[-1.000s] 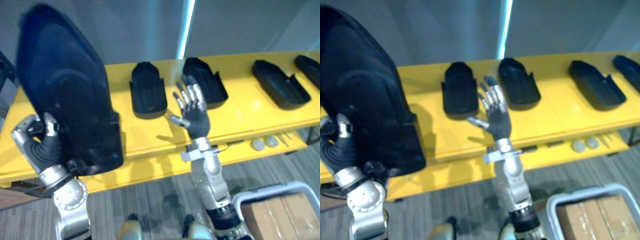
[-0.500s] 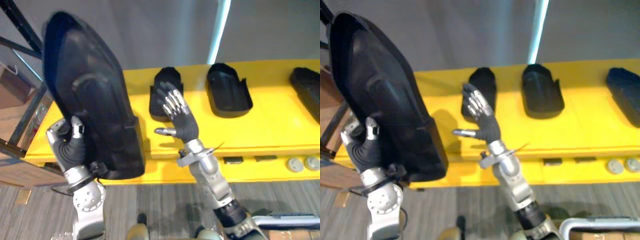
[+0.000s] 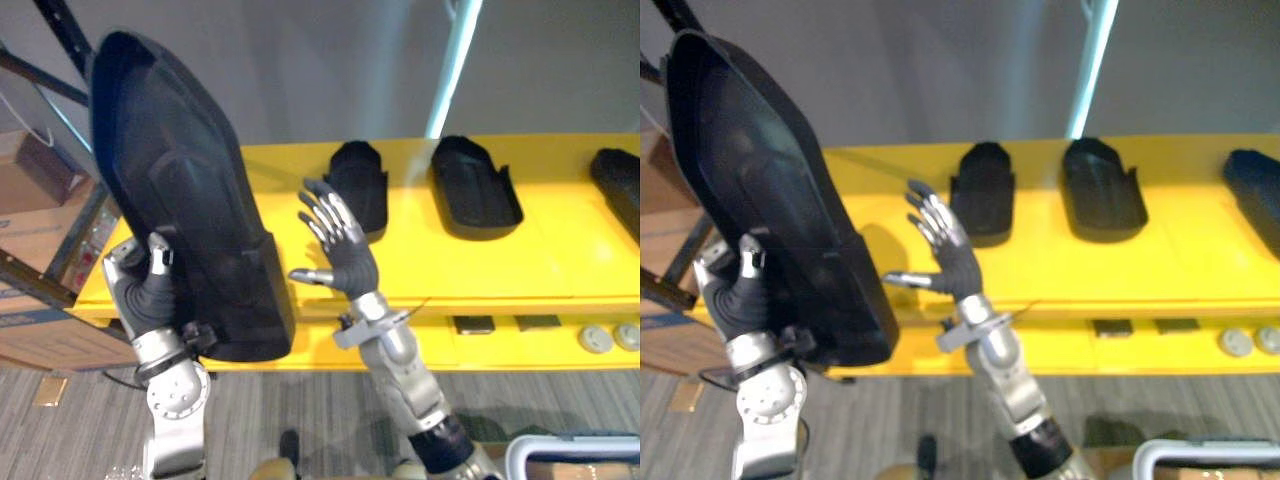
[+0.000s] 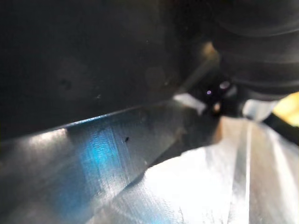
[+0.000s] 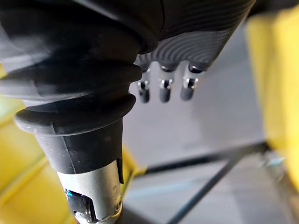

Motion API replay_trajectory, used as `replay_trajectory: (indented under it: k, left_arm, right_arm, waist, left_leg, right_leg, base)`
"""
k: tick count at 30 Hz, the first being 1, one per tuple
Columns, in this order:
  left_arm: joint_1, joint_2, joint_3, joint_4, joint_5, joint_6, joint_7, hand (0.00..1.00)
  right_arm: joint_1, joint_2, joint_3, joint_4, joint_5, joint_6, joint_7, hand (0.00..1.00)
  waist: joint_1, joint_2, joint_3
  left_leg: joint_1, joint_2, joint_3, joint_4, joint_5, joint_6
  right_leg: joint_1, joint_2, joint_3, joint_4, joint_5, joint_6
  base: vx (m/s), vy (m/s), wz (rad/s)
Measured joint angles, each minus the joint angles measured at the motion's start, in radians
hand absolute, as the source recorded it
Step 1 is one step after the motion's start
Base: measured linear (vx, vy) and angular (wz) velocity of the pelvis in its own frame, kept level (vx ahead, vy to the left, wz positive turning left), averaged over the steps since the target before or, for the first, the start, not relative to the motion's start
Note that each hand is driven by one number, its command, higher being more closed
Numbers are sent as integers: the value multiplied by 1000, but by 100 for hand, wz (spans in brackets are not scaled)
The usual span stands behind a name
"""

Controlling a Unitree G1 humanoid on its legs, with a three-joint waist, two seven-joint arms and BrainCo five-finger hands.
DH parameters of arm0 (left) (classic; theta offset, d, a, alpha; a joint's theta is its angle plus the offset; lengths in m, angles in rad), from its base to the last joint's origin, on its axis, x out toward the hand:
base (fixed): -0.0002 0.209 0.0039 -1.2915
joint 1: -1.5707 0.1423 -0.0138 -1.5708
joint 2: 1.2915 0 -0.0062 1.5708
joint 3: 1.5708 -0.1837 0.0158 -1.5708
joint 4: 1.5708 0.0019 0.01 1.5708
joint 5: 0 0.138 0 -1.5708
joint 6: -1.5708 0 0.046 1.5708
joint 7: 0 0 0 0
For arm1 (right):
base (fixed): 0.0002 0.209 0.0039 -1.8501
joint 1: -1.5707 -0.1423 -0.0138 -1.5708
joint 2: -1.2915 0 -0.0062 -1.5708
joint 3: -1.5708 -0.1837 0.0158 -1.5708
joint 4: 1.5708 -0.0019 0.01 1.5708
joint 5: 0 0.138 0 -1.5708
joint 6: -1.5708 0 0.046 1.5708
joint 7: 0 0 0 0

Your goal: Walk over and take plastic housings, then place them on the shelf

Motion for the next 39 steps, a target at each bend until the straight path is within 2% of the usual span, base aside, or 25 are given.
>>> replay_trajectory:
  k: [2,3,6,8,9,11,12,13,14,15,16,17,18,19,20,21,22,23,24,26,28,30,32,35,39]
  left_arm:
    - [31,-32,-1,0,-10,0,-5,100]
    - [54,-30,-1,5,-16,0,-8,100]
    - [72,-31,9,26,-25,0,-23,100]
    - [77,-29,11,26,-49,-2,-22,100]
    - [75,-29,9,27,-54,-4,-23,100]
    - [77,-29,9,34,-54,-14,-22,100]
    - [74,-29,9,34,-54,-19,-20,100]
    - [65,-29,9,34,-53,-20,-16,100]
    - [61,-29,8,34,-53,-20,-12,100]
    - [48,-30,8,36,-53,-20,-2,100]
    - [41,-30,8,38,-53,-20,1,100]
    - [9,-9,6,52,-53,-19,5,100]
    - [-3,20,1,68,-54,-16,7,100]
    - [-3,29,0,79,-54,-14,8,100]
    - [-5,43,1,93,-53,-10,10,100]
    - [-5,56,6,96,-53,-7,16,100]
    - [-8,65,10,96,-52,-6,21,100]
    - [-15,74,12,98,-51,-2,28,100]
    - [-29,85,11,115,-43,6,29,100]
    - [-38,83,15,115,-44,8,30,100]
    - [-52,59,30,115,-43,8,29,100]
    - [-50,34,53,104,-43,9,28,100]
    - [-47,10,99,82,-43,13,32,100]
    - [-47,5,170,26,-41,18,45,100]
    - [-61,6,238,6,-5,20,47,100]
  right_arm:
    - [21,-15,-14,1,2,1,5,0]
    - [32,-16,-19,1,23,1,9,0]
    - [31,-23,-19,2,41,1,11,0]
    - [31,-37,-13,2,44,1,13,0]
    - [29,-48,-21,1,49,1,17,0]
    - [29,-55,-34,2,63,1,19,0]
    - [23,-55,-40,2,73,0,18,0]
    - [20,-56,-42,4,79,0,14,0]
    - [20,-56,-44,5,79,0,11,0]
    - [20,-56,-48,9,79,0,9,0]
    - [20,-54,-51,11,79,0,9,0]
    - [21,-31,-63,20,79,2,9,0]
    - [24,-6,-65,21,77,7,11,0]
    - [28,6,-64,19,77,7,11,0]
    - [28,27,-62,17,67,7,10,0]
    - [20,46,-59,16,44,7,8,0]
    - [10,46,-53,14,35,7,8,0]
    - [-1,47,-53,13,24,7,7,0]
    - [1,50,-61,10,19,7,7,0]
    - [7,49,-71,-6,18,5,7,0]
    - [24,50,-90,-16,-4,-2,-1,0]
    - [68,48,-119,-49,-33,-2,-18,0]
    - [93,39,-155,-91,-68,-2,-39,0]
    - [131,22,-279,-212,-122,-5,-69,0]
    - [240,2,-576,-367,-229,-25,-126,0]
  waist:
    - [0,2,1]
    - [-2,6,3]
    - [7,19,12]
    - [5,26,8]
    - [1,21,15]
    - [-5,38,7]
    - [-14,42,4]
    - [-16,46,2]
    - [-16,51,0]
    - [-16,65,-4]
    - [-18,65,-4]
    - [-20,18,8]
    - [-16,-23,19]
    - [-16,-27,17]
    - [-5,-36,16]
    - [23,-35,15]
    - [33,-35,15]
    - [34,-31,18]
    - [15,-30,18]
    - [4,-31,18]
    - [-3,-35,15]
    - [-5,-25,18]
    - [-6,-15,14]
    - [-10,-11,10]
    - [-34,-2,-6]
  left_leg:
    - [-4,25,30,63,-41,-16]
    - [-25,38,39,163,-83,-17]
    - [-87,55,13,402,-122,-32]
    - [-102,60,-3,426,-123,-30]
    - [-107,67,-17,438,-154,1]
    - [-106,127,-44,416,-161,6]
    - [-106,162,-84,370,-155,-4]
    - [-107,188,-135,320,-140,-30]
    - [-106,195,-158,300,-130,-45]
    - [-99,205,-202,281,-152,-108]
    - [-88,192,-203,283,-194,-138]
    - [-104,143,-192,329,-255,-149]
    - [-115,85,-184,405,-292,-120]
    - [-129,68,-181,449,-320,-108]
    - [-142,57,-146,518,-360,-80]
    - [-141,60,-88,534,-381,-60]
    - [-141,65,-58,521,-379,-51]
    - [-146,73,-34,500,-363,-30]
    - [-132,67,-17,428,-320,-15]
    - [-116,53,0,375,-287,-14]
    - [-95,38,11,331,-260,-19]
    - [-60,45,23,276,-234,-33]
    - [-31,66,42,224,-213,-50]
    - [28,98,96,144,-187,-74]
    - [79,95,131,90,-180,-77]
  right_leg:
    - [12,17,27,-13,1,-2]
    - [32,27,43,-22,0,-4]
    - [61,30,99,-31,0,-4]
    - [59,17,126,-49,12,-5]
    - [52,9,132,-57,20,-3]
    - [31,9,150,-44,21,-1]
    - [13,3,161,-37,26,9]
    - [-3,-6,171,-35,35,25]
    - [-11,-9,179,-34,41,36]
    - [-12,-20,189,-37,47,70]
    - [-9,-29,191,-42,53,81]
    - [7,-78,194,-59,68,107]
    - [32,-126,195,-80,99,120]
    - [40,-141,201,-86,109,122]
    - [31,-164,224,-80,140,116]
    - [-24,-166,234,-67,198,62]
    - [-52,-163,218,-68,232,17]
    - [-89,-153,180,-32,215,-2]
    - [-108,-99,125,34,141,6]
    - [-91,-67,95,6,105,0]
    - [-57,-57,77,-68,119,18]
    - [-31,-42,78,-114,140,49]
    - [-25,-16,86,-147,154,42]
    - [-23,25,131,-186,171,28]
    - [-8,29,148,-205,172,27]
  base:
    - [67,-87,-44]
    - [72,-72,-49]
    - [33,-20,-58]
    - [22,80,-45]
    - [2,109,-29]
    - [7,133,-24]
    - [37,231,-15]
    - [41,280,-19]
    - [43,382,-19]
    - [51,472,-11]
    - [63,612,6]
    - [45,619,15]
    - [16,502,17]
    - [-13,474,-15]
    - [-58,456,-70]
    - [-78,451,-100]
    - [-111,362,-105]
    - [-102,290,-66]
    - [-75,200,-42]
    - [-1,113,-23]
    - [16,30,-7]
    - [25,-77,-8]
    - [41,-125,-33]
    - [63,-105,-47]
    - [80,-15,-18]
